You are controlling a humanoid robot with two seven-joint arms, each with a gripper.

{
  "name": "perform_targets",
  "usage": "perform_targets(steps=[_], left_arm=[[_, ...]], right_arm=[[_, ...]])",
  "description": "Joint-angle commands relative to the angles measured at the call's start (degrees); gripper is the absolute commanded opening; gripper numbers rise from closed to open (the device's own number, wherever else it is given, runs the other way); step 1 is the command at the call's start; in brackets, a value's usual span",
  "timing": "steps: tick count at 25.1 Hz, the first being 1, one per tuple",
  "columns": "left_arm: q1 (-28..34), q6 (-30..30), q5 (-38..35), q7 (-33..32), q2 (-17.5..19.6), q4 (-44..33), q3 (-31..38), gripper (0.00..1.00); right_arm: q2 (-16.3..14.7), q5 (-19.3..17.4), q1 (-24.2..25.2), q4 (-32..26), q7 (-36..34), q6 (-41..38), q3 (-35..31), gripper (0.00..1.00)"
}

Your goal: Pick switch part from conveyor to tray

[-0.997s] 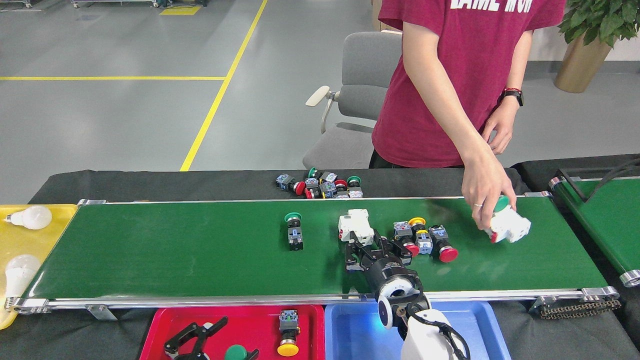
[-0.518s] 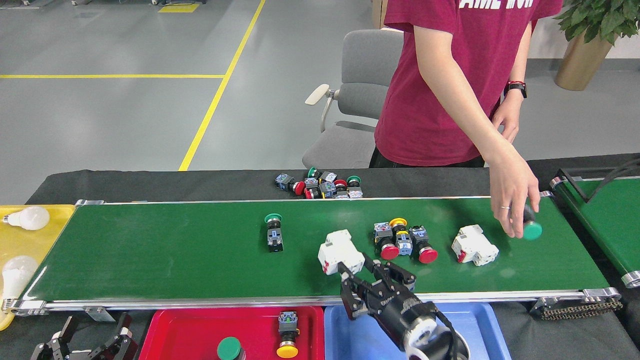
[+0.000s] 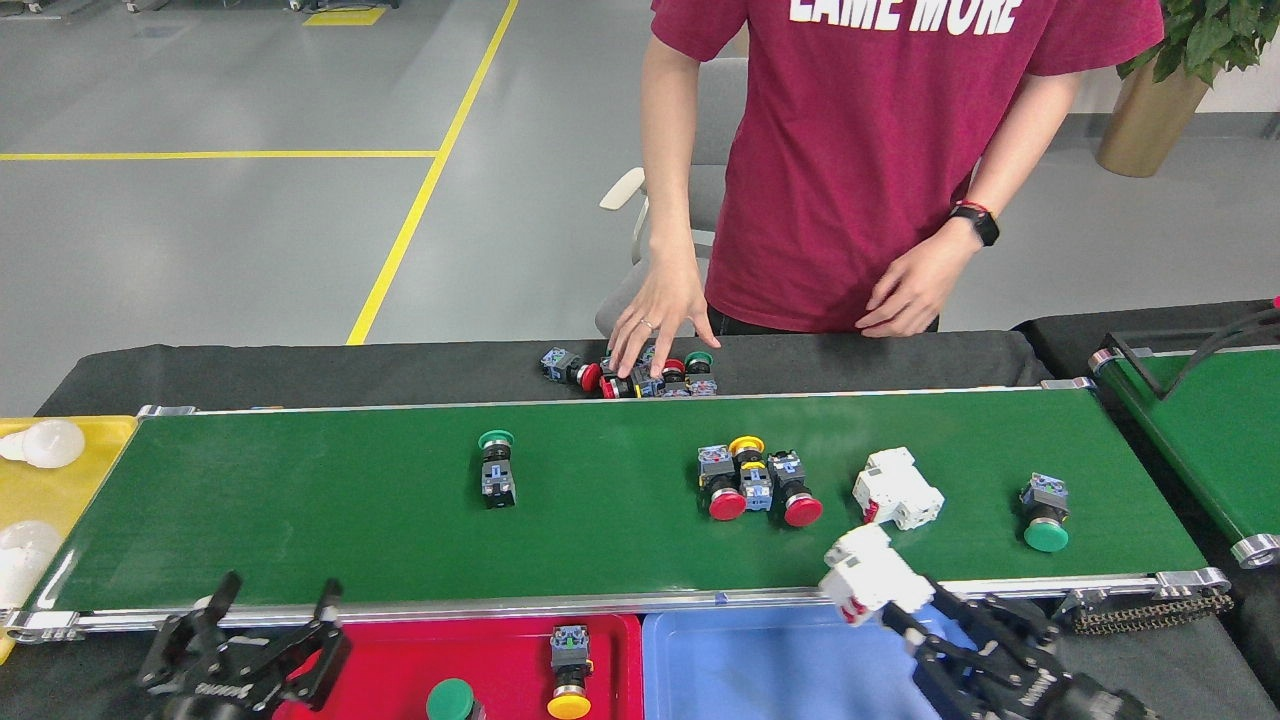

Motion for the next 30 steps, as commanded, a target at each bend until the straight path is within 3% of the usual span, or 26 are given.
perform_targets(steps=[1,6,14,17,19,20,21,23,25,27,30], left_arm=[[-3.54,2.52,-0.7,-4.38,-1.3,1.7,-3.14,1.0],[-11.54,4.19,-0.7,-8.07,-2.26,9.61,-4.29,1.0],[-14.0,4.36,-1.14,-8.16,-2.35,12.25,-4.46,1.0],[-15.76,5.07,-1.49,-8.16,-2.88,14.89,-4.64,1.0],[-17.43,6.82,-2.9,-8.07,-2.7,17.44,-5.69,1.0],[-18.22,7.88,-3.6,-7.9,-2.53,18.93,-6.13,0.99],[-18.84,8.76,-4.04,-7.9,-2.35,19.98,-6.31,0.99],[-19.63,9.72,-4.13,-7.81,-2.09,21.3,-6.31,0.96],[-20.95,11.22,-4.13,-7.72,-2.0,22.53,-6.4,0.8],[-22.18,12.8,-4.13,-7.46,-1.91,24.64,-6.31,0.5],[-23.58,14.91,-4.13,-3.16,-1.74,27.72,-6.13,0.27]], right_arm=[[-1.05,-0.96,0.52,-0.63,0.53,-1.01,-1.4,0.23],[-1.84,-0.25,2.72,1.48,0.71,-1.01,-1.49,0.23],[-1.58,0.1,5.97,2.44,1.41,-1.01,-3.77,0.26],[-0.87,2.65,6.32,3.68,1.41,-1.01,-3.77,0.3],[-0.17,3.26,6.32,4.29,1.32,-1.01,-3.77,0.48],[0.45,3.26,6.23,4.56,1.32,-1.01,-3.77,0.77],[1.59,3.17,6.06,4.38,1.32,-1.01,-3.86,0.93],[2.2,2.91,5.71,3.68,1.32,-1.01,-3.86,0.96],[2.47,2.91,5.18,3.32,1.32,-1.01,-3.86,0.97],[3.61,2.82,4.48,2.01,1.24,-1.01,-3.77,0.97],[7.3,2.56,2.54,-0.37,0.97,-1.01,-5.0,0.95]])
